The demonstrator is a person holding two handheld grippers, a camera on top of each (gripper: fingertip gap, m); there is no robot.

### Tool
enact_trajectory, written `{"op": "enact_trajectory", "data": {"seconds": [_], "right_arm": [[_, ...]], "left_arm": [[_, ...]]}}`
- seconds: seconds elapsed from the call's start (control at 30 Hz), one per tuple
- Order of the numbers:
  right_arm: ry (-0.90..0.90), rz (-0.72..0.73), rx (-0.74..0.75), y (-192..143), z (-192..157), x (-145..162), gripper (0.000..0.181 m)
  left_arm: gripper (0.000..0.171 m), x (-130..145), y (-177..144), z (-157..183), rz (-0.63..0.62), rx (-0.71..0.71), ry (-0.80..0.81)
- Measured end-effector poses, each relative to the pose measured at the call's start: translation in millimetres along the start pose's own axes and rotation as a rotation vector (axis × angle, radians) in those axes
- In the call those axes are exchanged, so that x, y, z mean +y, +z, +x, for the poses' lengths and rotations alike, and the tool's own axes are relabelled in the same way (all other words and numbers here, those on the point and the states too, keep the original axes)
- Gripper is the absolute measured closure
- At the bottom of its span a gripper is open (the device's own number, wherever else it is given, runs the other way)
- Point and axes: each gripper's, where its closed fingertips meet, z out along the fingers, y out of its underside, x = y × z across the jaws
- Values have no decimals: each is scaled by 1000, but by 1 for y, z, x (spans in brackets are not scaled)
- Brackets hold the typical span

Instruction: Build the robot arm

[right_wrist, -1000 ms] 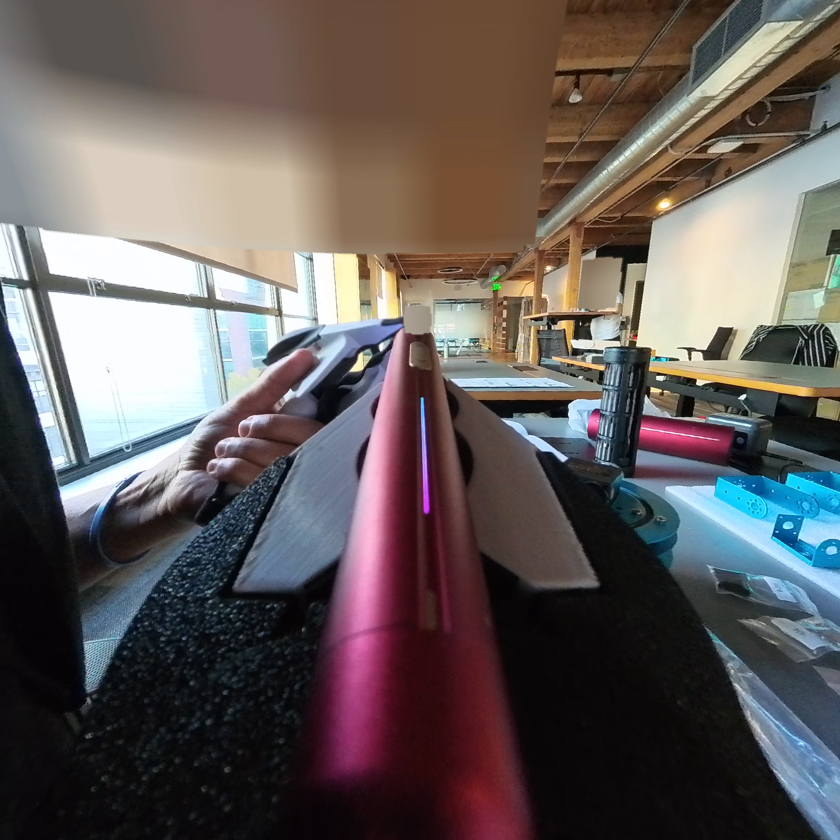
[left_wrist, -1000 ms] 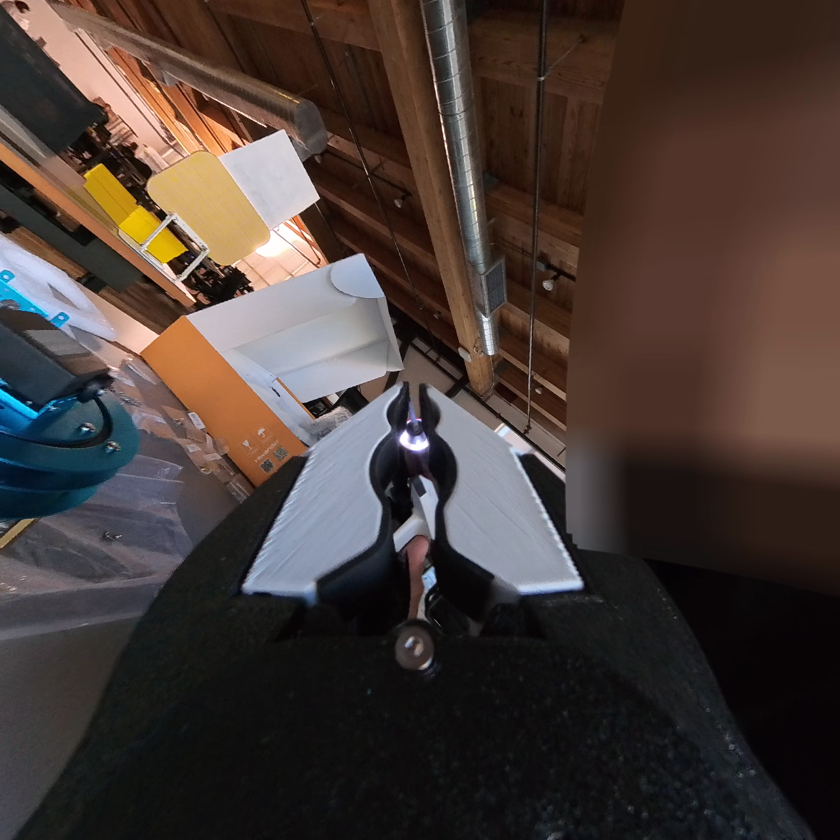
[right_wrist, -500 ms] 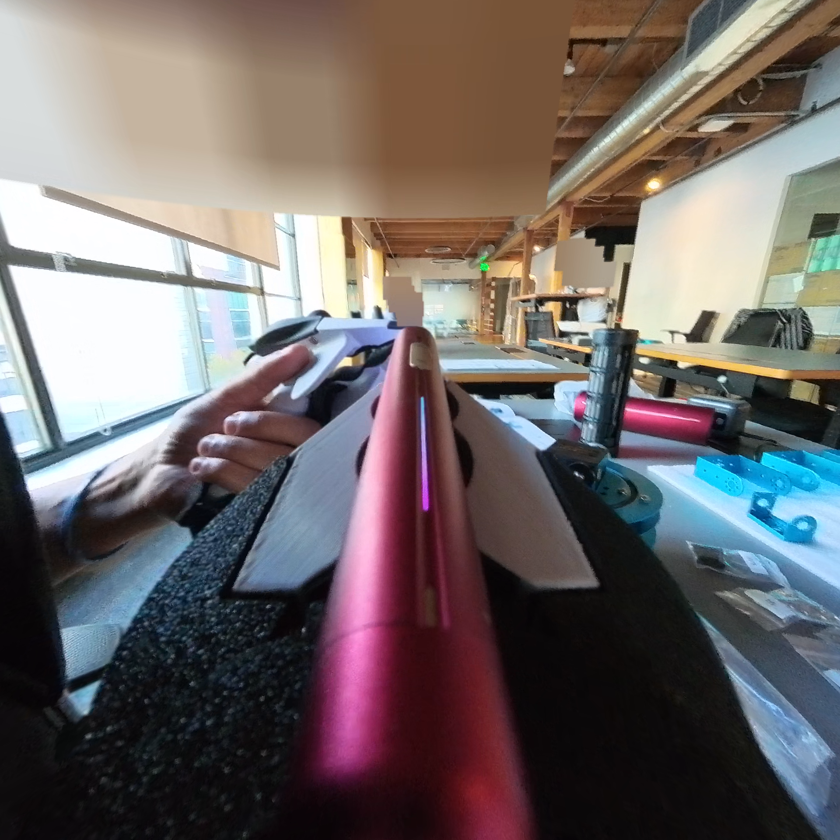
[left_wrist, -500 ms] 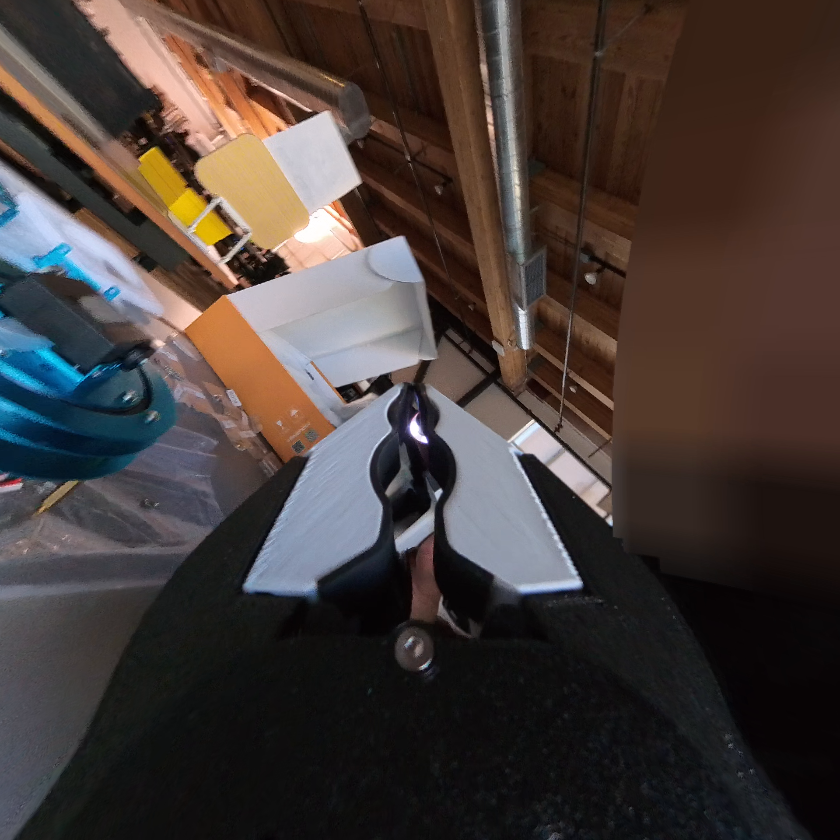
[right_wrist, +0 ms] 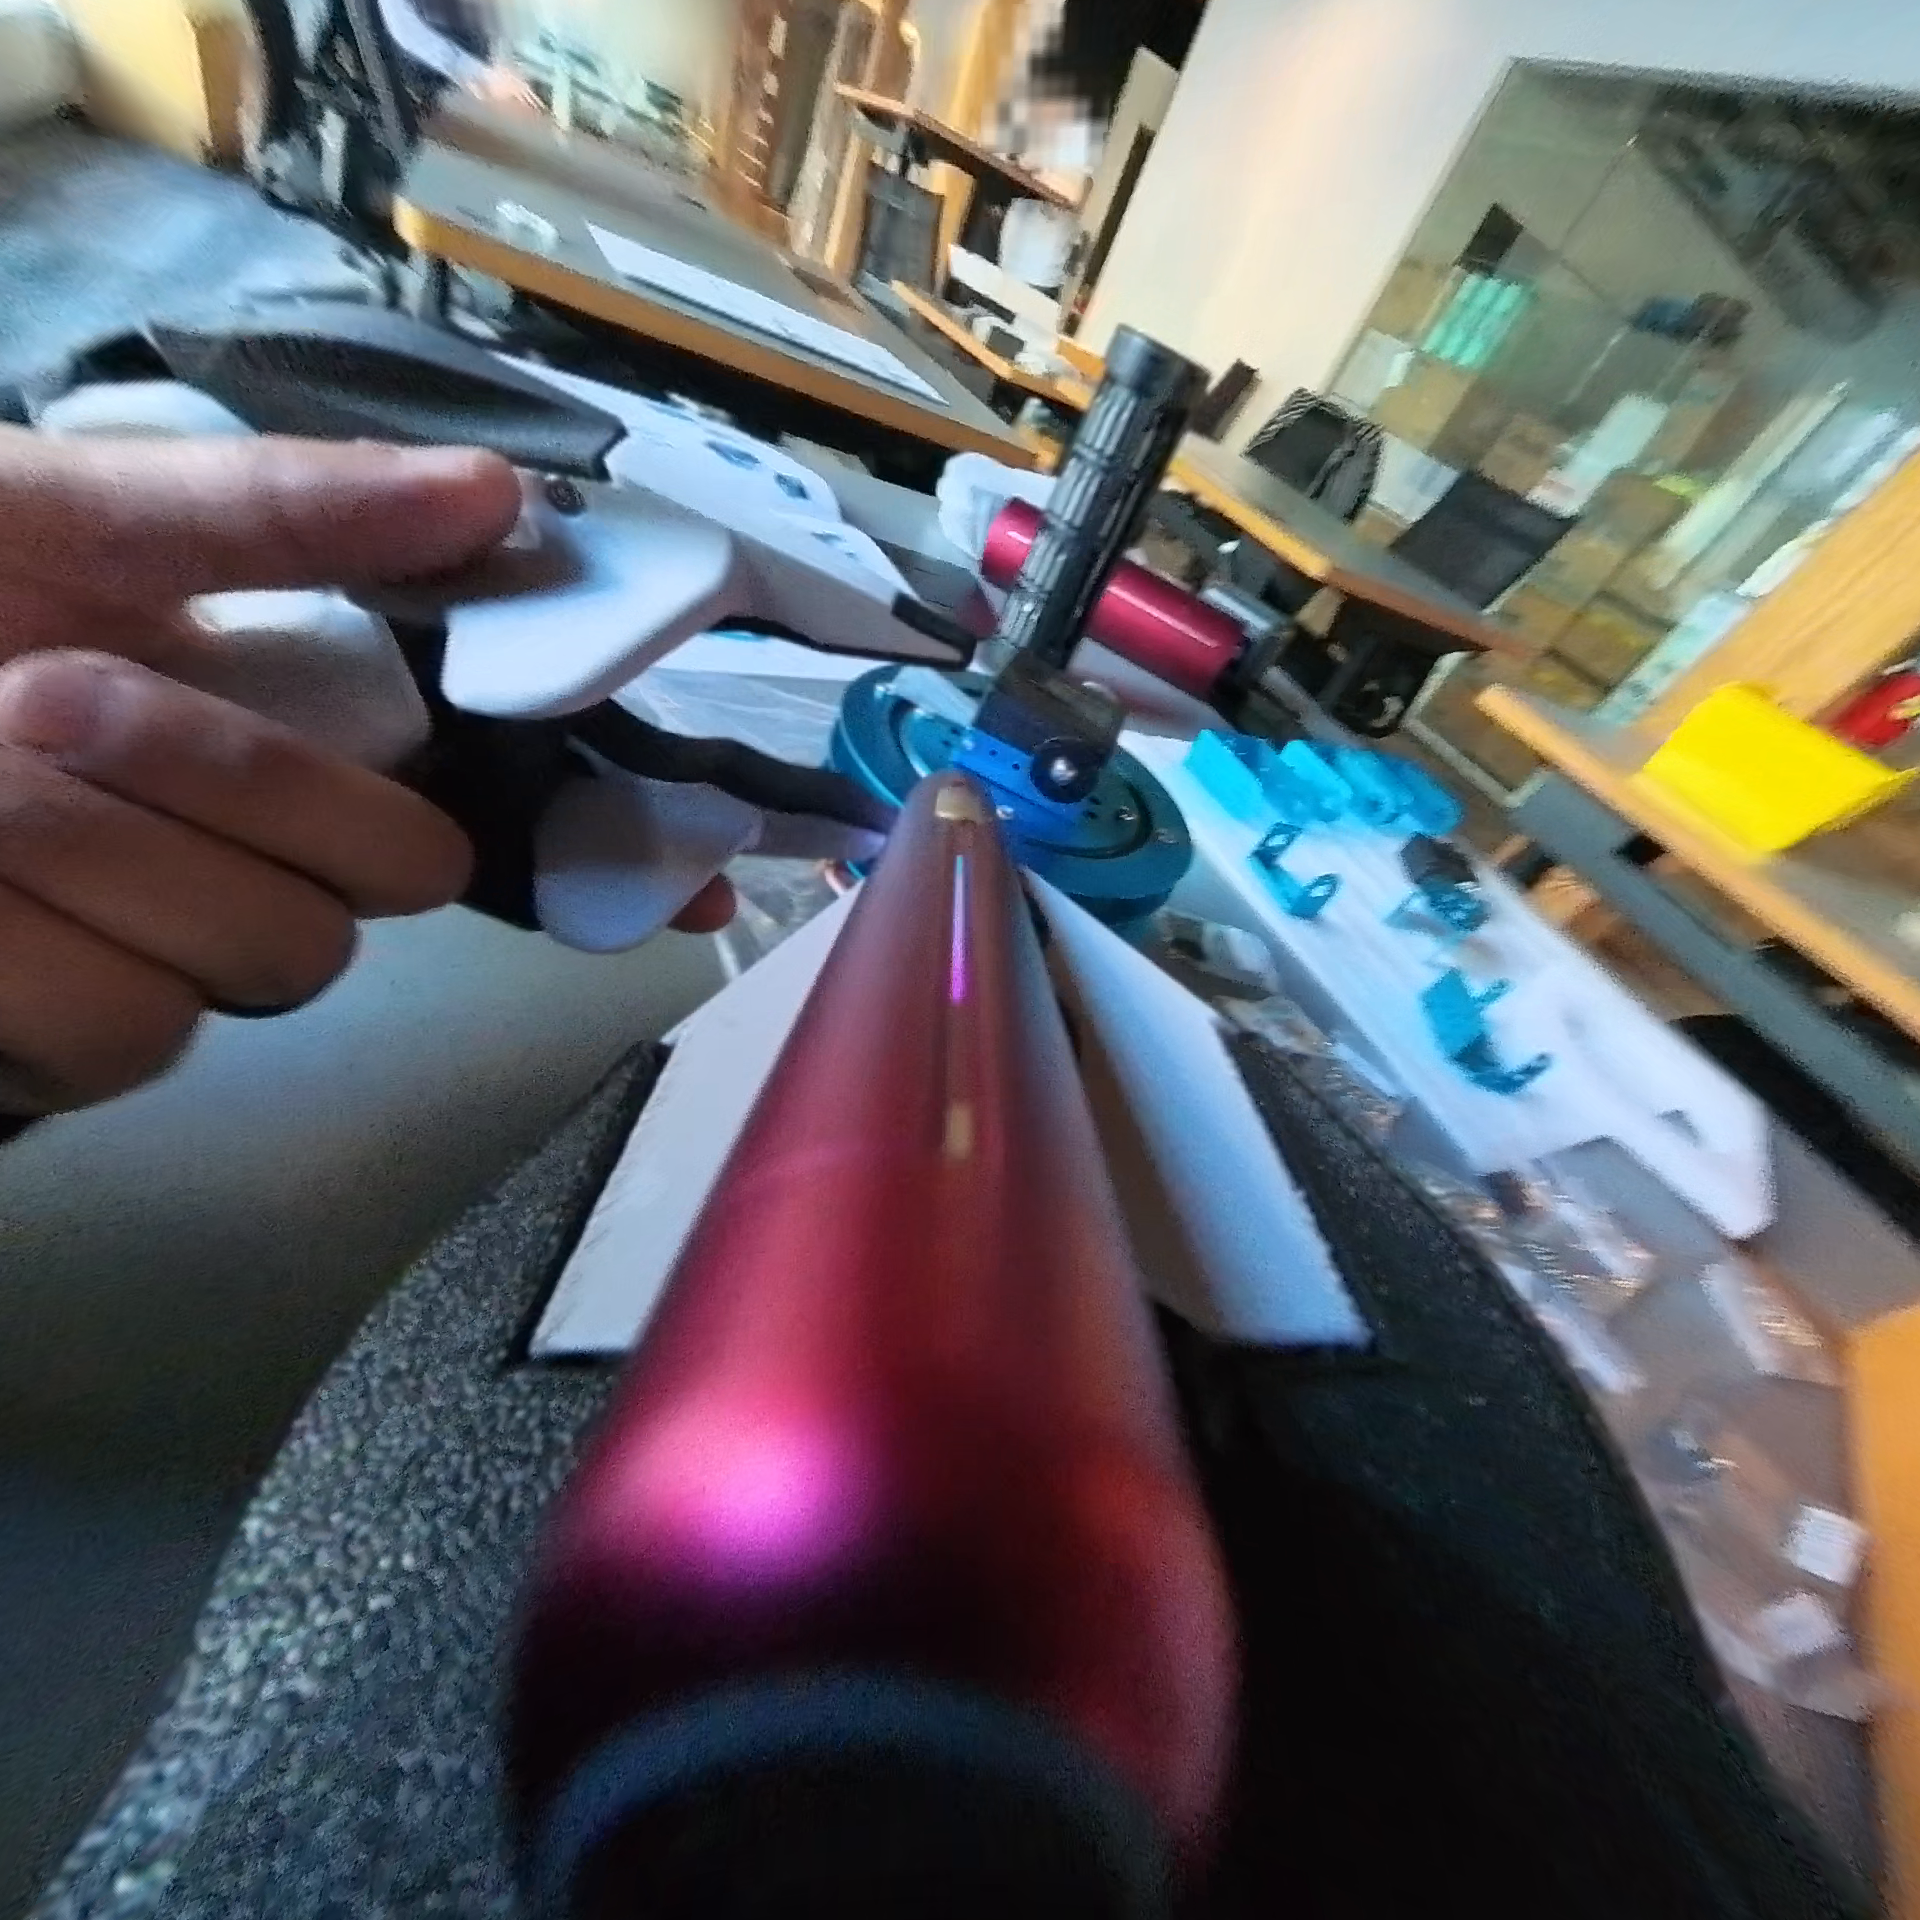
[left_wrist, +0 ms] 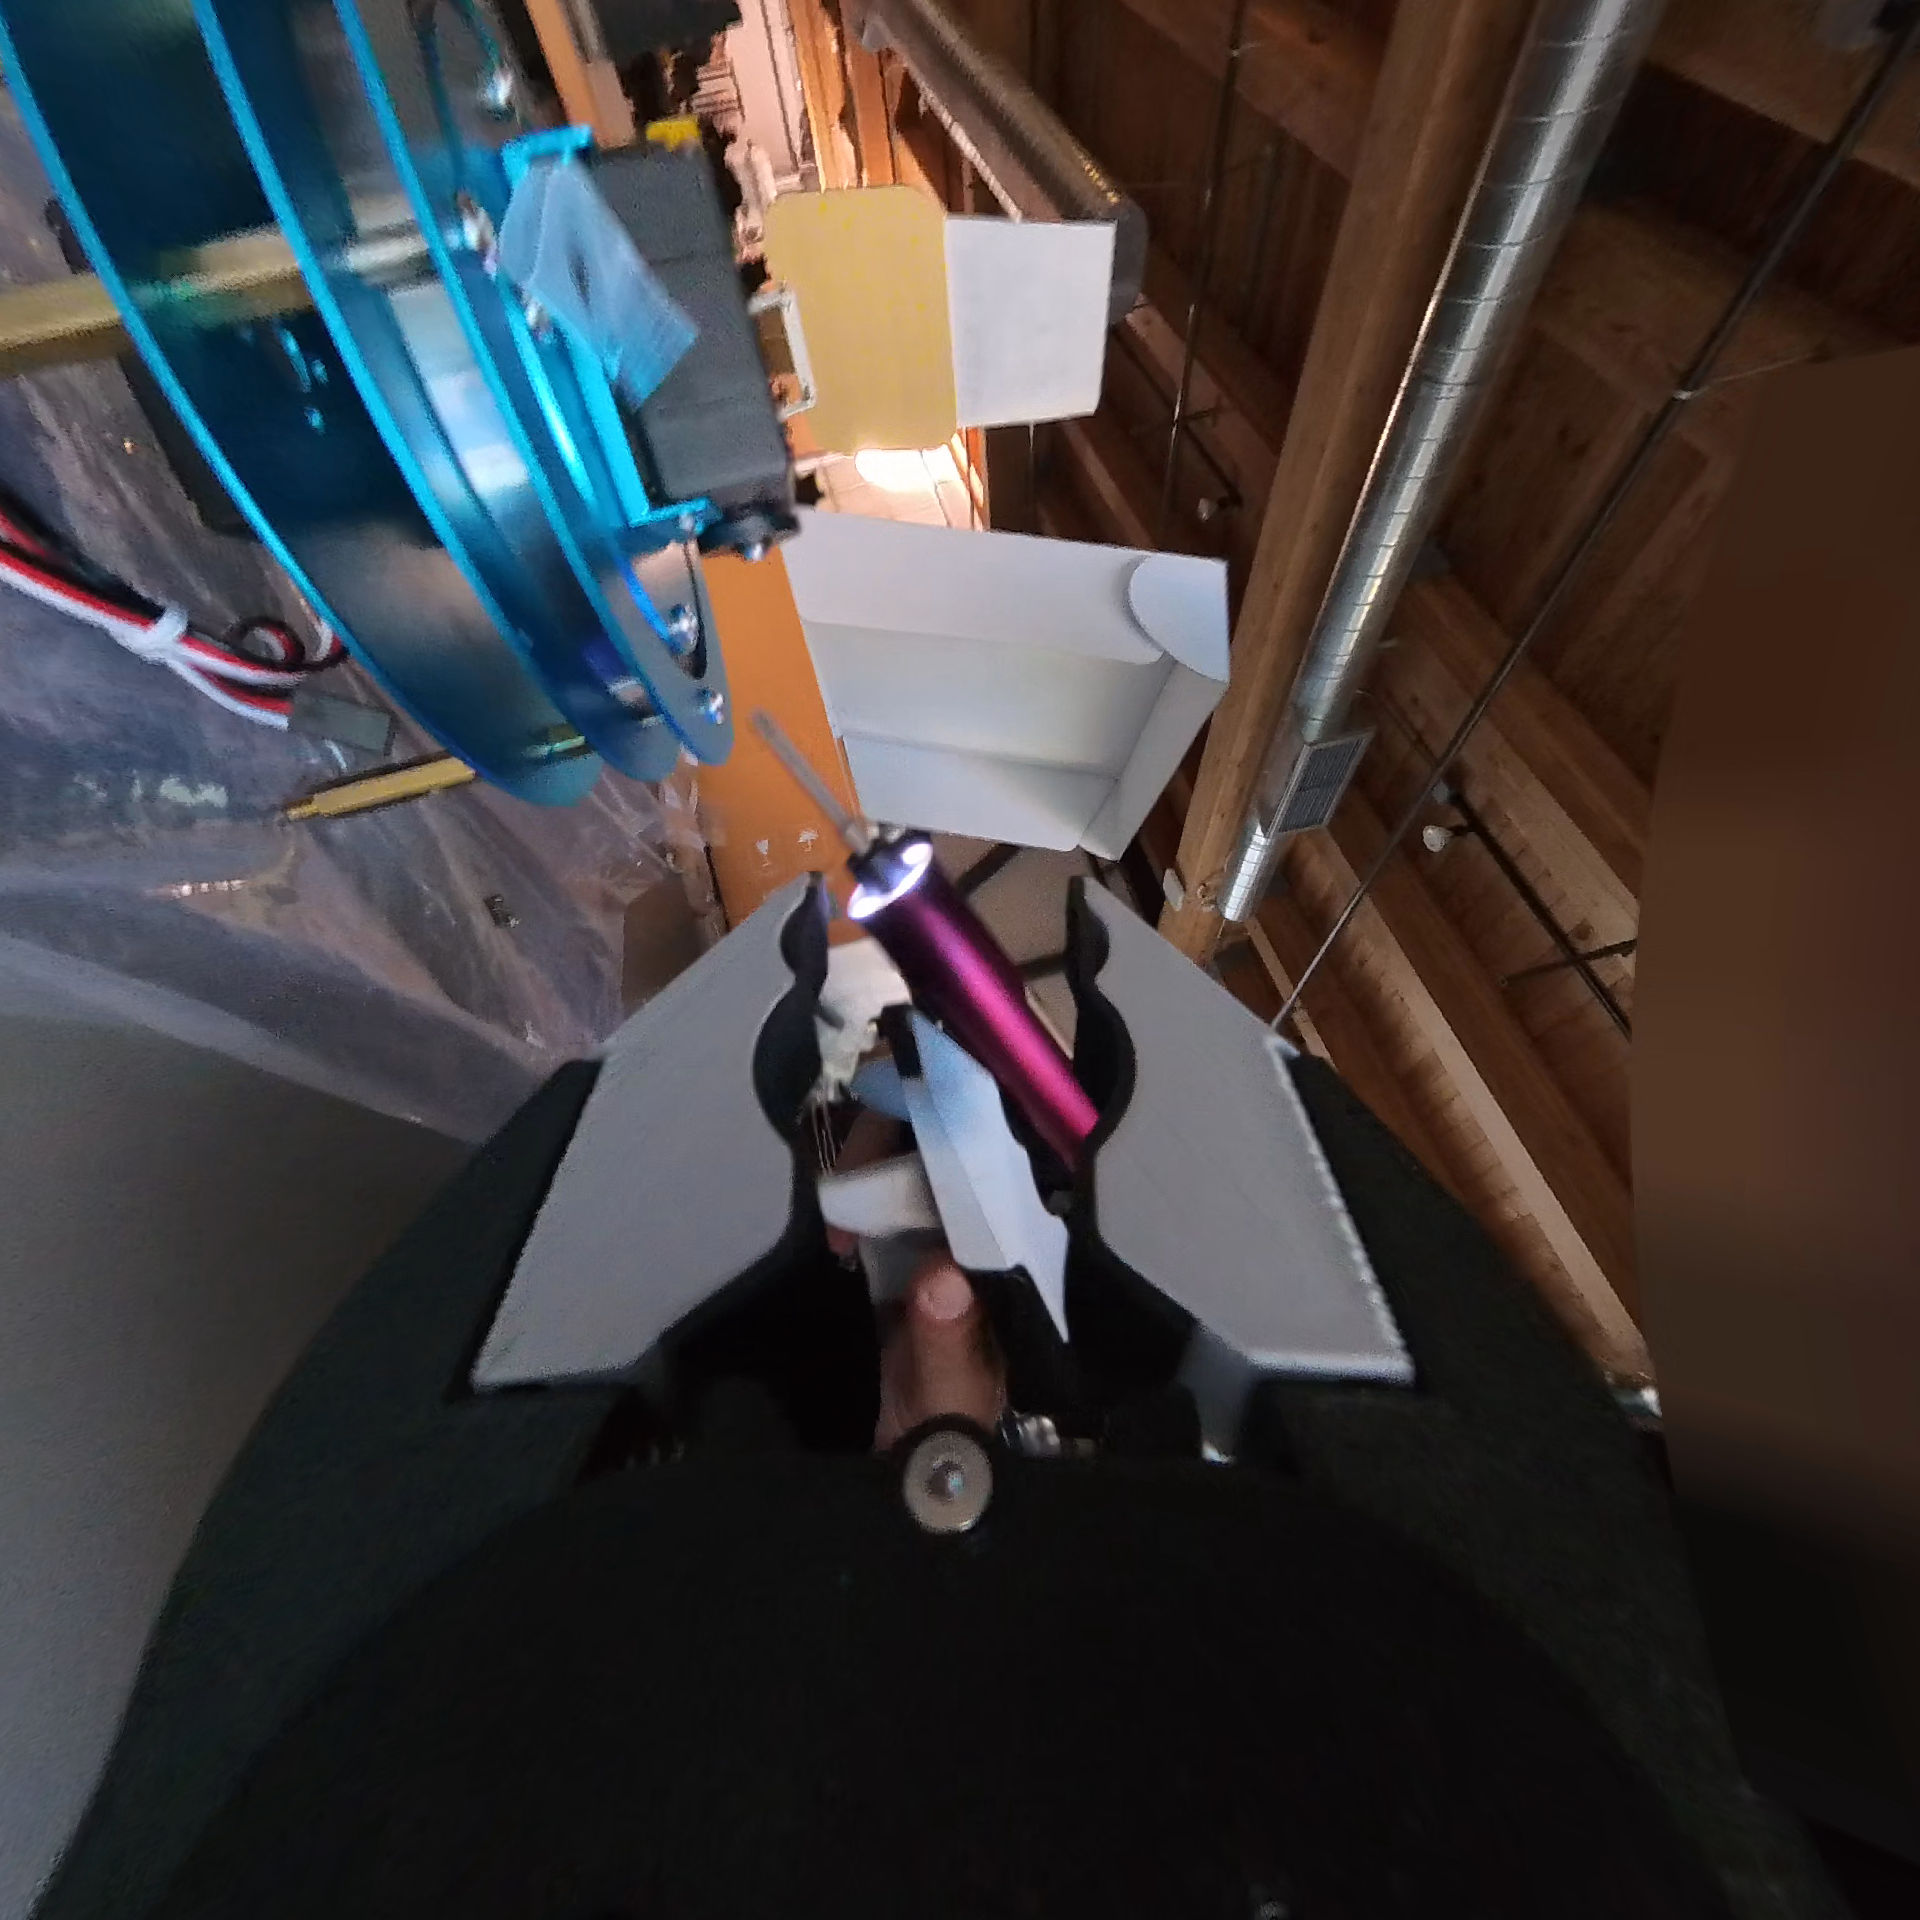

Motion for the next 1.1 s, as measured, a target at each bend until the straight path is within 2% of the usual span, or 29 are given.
{"op": "enact_trajectory", "data": {"seconds": [0.07, 0.1, 0.17, 0.2, 0.33, 0.43, 0.5, 0.63, 0.73, 0.8, 0.83, 0.87, 0.9, 1.0, 1.1], "right_arm": [[-85, 7, 47, 2, 1, -1, 162], [-123, 8, 51, 4, -1, -2, 163], [-180, -7, 47, 10, -7, 2, 162], [-195, -17, 63, 12, -7, 3, 163], [-197, -42, 91, 18, -6, 7, 163], [-214, -84, 78, 23, -18, 14, 154], [-240, -68, 87, 22, -21, 10, 153], [-177, -31, 70, 18, -20, 3, 153], [-150, 29, 106, 12, -14, -6, 166], [-79, 75, 156, 6, 3, -11, 181], [-48, 103, 156, 4, 9, -14, 181], [-30, 115, 99, 4, 5, -15, 180], [-25, 99, 38, 6, -3, -13, 161], [-58, 101, 18, 5, -11, -13, 146], [-159, 117, -7, -2, -19, -15, 132]], "left_arm": [[115, 5, 2, -4, -18, -4, -33], [118, 6, 2, -6, -13, 0, -42], [142, 11, 6, -4, -37, 35, -58], [145, 11, 8, -5, -39, 32, -65], [147, 5, 10, -11, -40, -3, -49], [150, -3, 8, -17, 9, -24, -68], [150, -8, 5, -15, 46, -6, -81], [150, -8, 1, -8, 65, 36, -112], [150, -7, -3, 2, 67, 90, -126], [151, -4, -4, 8, 62, 112, -139], [151, -3, -5, 7, 66, 104, -144], [152, -3, -6, 5, 84, 101, -172], [152, -5, -6, 0, 110, 86, -202], [153, -16, -10, -7, 185, 105, -280], [154, -19, -9, 5, 190, 150, -296]]}}
